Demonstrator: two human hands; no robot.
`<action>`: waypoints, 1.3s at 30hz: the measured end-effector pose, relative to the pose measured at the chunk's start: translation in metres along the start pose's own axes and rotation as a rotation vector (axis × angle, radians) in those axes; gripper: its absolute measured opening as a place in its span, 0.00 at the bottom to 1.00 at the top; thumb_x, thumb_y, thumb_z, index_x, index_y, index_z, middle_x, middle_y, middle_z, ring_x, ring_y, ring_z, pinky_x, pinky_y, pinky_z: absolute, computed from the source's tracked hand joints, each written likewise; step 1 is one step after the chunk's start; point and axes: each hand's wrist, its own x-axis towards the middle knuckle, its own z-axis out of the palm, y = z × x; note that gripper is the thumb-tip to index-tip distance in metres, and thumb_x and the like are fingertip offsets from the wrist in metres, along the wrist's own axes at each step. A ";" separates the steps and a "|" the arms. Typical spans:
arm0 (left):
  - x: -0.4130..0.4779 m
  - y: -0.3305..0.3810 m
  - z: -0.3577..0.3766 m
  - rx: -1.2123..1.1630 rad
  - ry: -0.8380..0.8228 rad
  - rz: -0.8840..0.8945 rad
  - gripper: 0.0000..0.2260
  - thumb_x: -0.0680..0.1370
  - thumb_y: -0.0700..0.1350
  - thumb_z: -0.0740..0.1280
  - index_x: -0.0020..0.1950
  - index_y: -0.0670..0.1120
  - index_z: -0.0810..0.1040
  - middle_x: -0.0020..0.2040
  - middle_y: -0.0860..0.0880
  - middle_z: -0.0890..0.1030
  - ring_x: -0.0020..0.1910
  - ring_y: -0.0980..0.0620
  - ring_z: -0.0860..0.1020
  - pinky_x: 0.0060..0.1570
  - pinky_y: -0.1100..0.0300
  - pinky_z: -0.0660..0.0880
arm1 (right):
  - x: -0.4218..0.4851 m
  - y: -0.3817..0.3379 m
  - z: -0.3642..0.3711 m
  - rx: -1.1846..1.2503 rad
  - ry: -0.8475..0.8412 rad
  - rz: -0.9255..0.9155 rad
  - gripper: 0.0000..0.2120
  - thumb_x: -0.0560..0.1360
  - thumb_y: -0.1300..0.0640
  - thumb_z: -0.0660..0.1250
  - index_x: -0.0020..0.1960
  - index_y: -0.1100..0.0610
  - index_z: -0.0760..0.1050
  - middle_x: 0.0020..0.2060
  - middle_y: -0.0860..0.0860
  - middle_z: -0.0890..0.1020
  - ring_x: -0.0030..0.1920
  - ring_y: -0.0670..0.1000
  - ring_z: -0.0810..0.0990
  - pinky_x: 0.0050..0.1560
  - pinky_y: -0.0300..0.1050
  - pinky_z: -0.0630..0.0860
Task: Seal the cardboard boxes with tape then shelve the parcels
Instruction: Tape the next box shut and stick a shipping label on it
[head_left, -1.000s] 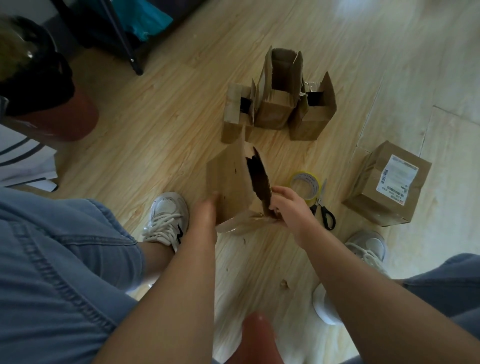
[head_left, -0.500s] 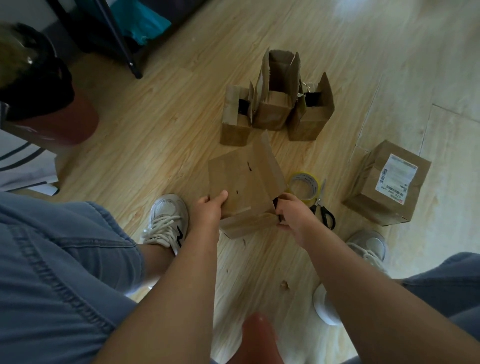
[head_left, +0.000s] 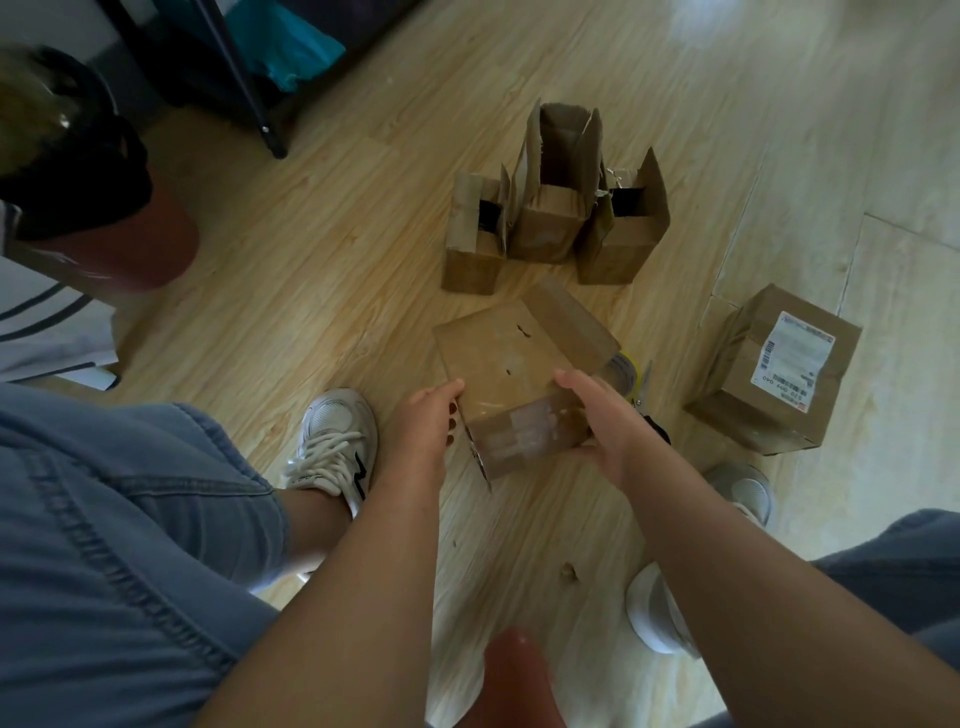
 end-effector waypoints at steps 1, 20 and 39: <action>0.000 -0.002 -0.001 -0.025 -0.008 -0.023 0.14 0.76 0.55 0.70 0.55 0.47 0.80 0.55 0.46 0.83 0.55 0.45 0.80 0.55 0.50 0.76 | -0.001 0.000 -0.001 0.003 0.009 -0.017 0.14 0.76 0.47 0.70 0.60 0.48 0.76 0.55 0.50 0.81 0.53 0.52 0.81 0.55 0.52 0.80; -0.009 0.019 0.016 0.340 0.031 0.380 0.19 0.75 0.43 0.71 0.66 0.52 0.78 0.59 0.53 0.77 0.53 0.54 0.78 0.53 0.55 0.77 | 0.003 -0.014 0.007 -0.045 0.051 -0.204 0.42 0.56 0.39 0.79 0.69 0.47 0.75 0.59 0.43 0.83 0.59 0.48 0.81 0.64 0.53 0.77; -0.011 0.034 0.008 0.126 -0.179 0.180 0.16 0.81 0.55 0.63 0.63 0.47 0.78 0.56 0.49 0.83 0.59 0.47 0.79 0.65 0.44 0.73 | -0.006 -0.026 -0.001 -0.033 -0.041 -0.252 0.25 0.75 0.74 0.61 0.67 0.55 0.75 0.54 0.48 0.84 0.52 0.48 0.84 0.55 0.44 0.81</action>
